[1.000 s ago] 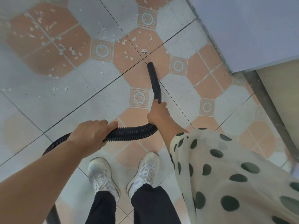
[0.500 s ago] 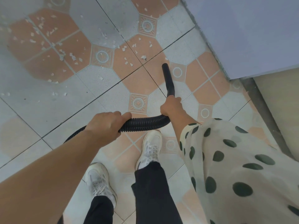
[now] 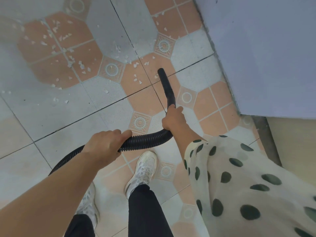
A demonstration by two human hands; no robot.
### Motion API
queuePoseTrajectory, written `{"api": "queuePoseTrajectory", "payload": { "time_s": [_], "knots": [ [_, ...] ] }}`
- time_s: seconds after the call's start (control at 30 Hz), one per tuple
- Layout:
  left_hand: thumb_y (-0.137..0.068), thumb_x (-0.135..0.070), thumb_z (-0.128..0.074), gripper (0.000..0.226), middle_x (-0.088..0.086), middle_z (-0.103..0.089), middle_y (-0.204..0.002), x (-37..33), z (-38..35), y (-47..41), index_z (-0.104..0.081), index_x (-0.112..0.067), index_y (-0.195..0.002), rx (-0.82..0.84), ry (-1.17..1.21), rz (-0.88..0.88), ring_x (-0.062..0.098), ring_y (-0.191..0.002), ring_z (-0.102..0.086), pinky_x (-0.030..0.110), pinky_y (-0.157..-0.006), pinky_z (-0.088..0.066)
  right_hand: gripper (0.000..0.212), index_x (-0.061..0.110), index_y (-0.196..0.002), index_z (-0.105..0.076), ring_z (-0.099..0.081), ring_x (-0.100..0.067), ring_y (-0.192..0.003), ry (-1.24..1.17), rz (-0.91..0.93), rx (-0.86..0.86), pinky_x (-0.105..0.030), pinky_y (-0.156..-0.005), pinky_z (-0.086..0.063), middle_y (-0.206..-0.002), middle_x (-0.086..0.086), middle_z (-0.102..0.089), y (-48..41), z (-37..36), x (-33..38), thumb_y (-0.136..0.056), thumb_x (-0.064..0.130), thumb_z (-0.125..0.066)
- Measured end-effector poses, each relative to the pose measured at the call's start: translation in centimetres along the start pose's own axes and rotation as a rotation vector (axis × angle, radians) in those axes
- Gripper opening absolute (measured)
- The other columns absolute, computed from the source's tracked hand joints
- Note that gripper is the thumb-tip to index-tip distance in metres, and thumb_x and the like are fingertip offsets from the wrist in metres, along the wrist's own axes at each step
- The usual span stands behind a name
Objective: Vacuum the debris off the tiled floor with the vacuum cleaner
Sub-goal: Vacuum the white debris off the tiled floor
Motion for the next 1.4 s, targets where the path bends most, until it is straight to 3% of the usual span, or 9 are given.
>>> {"api": "queuePoseTrajectory", "payload": {
  "time_s": [0.3,0.43,0.57,0.83,0.97,1.1,1.17,1.27,1.4],
  "knots": [
    [-0.09,-0.021,-0.049,0.033,-0.005,-0.045,-0.089,1.5,1.3,2.2,-0.037,-0.029,-0.119,0.012,0.006,0.087,0.018,-0.073,-0.044,0.026,-0.05,-0.024,0.088,0.011,-0.155,-0.005,-0.048,-0.035,-0.116,-0.157,-0.071,0.082,-0.034,-0.083,-0.049,-0.142,-0.019,-0.025,2.3,-1.0,2.2,-0.088,0.014,-0.062],
    [-0.089,-0.02,-0.05,0.035,-0.004,-0.047,-0.09,1.9,1.2,3.6,-0.037,-0.027,-0.121,0.0,0.017,0.099,0.018,-0.073,-0.046,0.027,-0.053,-0.027,0.098,0.012,-0.156,0.008,-0.052,-0.036,-0.11,-0.237,-0.134,0.105,-0.035,-0.083,-0.052,-0.147,-0.024,-0.016,4.7,-2.1,3.5,-0.087,0.014,-0.061],
    [-0.089,-0.019,-0.049,0.035,-0.003,-0.052,-0.094,2.9,0.8,6.2,-0.039,-0.027,-0.121,0.004,0.031,0.08,0.02,-0.074,-0.047,0.028,-0.055,-0.03,0.092,0.011,-0.156,0.003,-0.054,-0.036,-0.108,-0.264,-0.148,0.162,-0.038,-0.088,-0.054,-0.147,-0.024,-0.018,7.0,-3.6,4.0,-0.088,0.01,-0.059],
    [-0.089,-0.019,-0.047,0.034,-0.005,-0.049,-0.091,5.9,1.0,11.4,-0.037,-0.027,-0.12,-0.015,0.01,0.057,0.019,-0.073,-0.047,0.026,-0.051,-0.027,0.072,0.008,-0.154,-0.016,-0.044,-0.027,-0.088,-0.299,-0.084,0.184,-0.034,-0.07,-0.046,-0.138,-0.019,-0.032,11.2,-5.2,7.4,-0.092,0.013,-0.053],
    [-0.088,-0.017,-0.049,0.035,-0.002,-0.054,-0.096,7.4,1.4,12.8,-0.038,-0.025,-0.12,-0.033,0.035,0.073,0.02,-0.073,-0.046,0.028,-0.055,-0.029,0.068,0.002,-0.152,-0.018,-0.051,-0.032,-0.108,-0.224,-0.027,0.183,-0.039,-0.091,-0.051,-0.13,-0.019,-0.042,12.5,-5.1,9.9,-0.093,0.014,-0.05],
    [-0.087,-0.017,-0.049,0.036,-0.001,-0.055,-0.098,9.1,0.8,14.1,-0.038,-0.025,-0.12,-0.039,0.055,0.099,0.02,-0.074,-0.045,0.029,-0.057,-0.031,0.058,0.002,-0.148,-0.026,-0.045,-0.034,-0.126,-0.119,0.031,0.161,-0.033,-0.097,-0.041,-0.149,-0.022,-0.034,13.2,-4.9,12.6,-0.096,0.015,-0.046],
    [-0.087,-0.017,-0.048,0.036,-0.002,-0.054,-0.097,10.1,0.2,14.8,-0.037,-0.025,-0.12,-0.039,0.063,0.113,0.02,-0.074,-0.045,0.028,-0.056,-0.029,0.066,-0.003,-0.152,-0.012,-0.041,-0.035,-0.13,-0.087,0.055,0.141,-0.035,-0.105,-0.039,-0.155,-0.023,-0.024,13.7,-5.2,14.2,-0.099,0.018,-0.045],
    [-0.087,-0.017,-0.048,0.034,-0.005,-0.048,-0.09,11.4,-1.0,15.6,-0.037,-0.026,-0.118,-0.027,0.06,0.125,0.019,-0.073,-0.047,0.026,-0.05,-0.026,0.086,-0.001,-0.153,0.009,-0.039,-0.036,-0.131,-0.03,0.029,0.15,-0.036,-0.102,-0.039,-0.151,-0.03,-0.022,13.8,-7.1,15.6,-0.096,0.021,-0.051],
    [-0.088,-0.018,-0.047,0.031,-0.006,-0.045,-0.086,13.1,-2.5,16.9,-0.037,-0.027,-0.116,-0.011,0.035,0.134,0.019,-0.071,-0.046,0.027,-0.052,-0.027,0.096,-0.002,-0.153,0.013,-0.04,-0.038,-0.131,0.042,0.032,0.179,-0.036,-0.1,-0.039,-0.156,-0.031,-0.013,13.8,-10.8,17.2,-0.09,0.025,-0.055]
  ]
}}
Point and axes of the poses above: each hand's wrist, its own y-axis away from the middle knuckle, its own z-axis out of the back of the hand, x = y × z, the point moved 6 cm from there along -y, towards the middle knuckle
